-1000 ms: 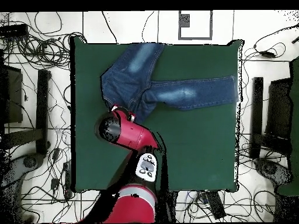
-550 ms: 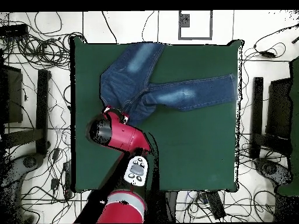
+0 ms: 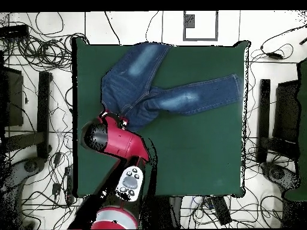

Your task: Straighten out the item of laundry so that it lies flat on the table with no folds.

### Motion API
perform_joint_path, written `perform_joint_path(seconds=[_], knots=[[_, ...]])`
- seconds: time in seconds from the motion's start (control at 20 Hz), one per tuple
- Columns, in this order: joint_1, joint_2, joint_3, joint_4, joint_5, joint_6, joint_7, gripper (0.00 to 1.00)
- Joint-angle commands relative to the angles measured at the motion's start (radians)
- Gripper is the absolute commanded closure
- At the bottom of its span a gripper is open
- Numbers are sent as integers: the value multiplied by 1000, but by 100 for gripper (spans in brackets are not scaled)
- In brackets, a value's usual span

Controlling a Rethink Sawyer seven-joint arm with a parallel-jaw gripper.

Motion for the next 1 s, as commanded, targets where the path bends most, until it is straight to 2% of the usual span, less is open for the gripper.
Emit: perform_joint_path(seconds=[0.05, 0.45, 1.0], knots=[[62, -2, 38, 80, 62, 230, 325, 100], [39, -46, 31, 109, 53, 262, 287, 100], [-40, -103, 45, 135, 21, 326, 210, 100]])
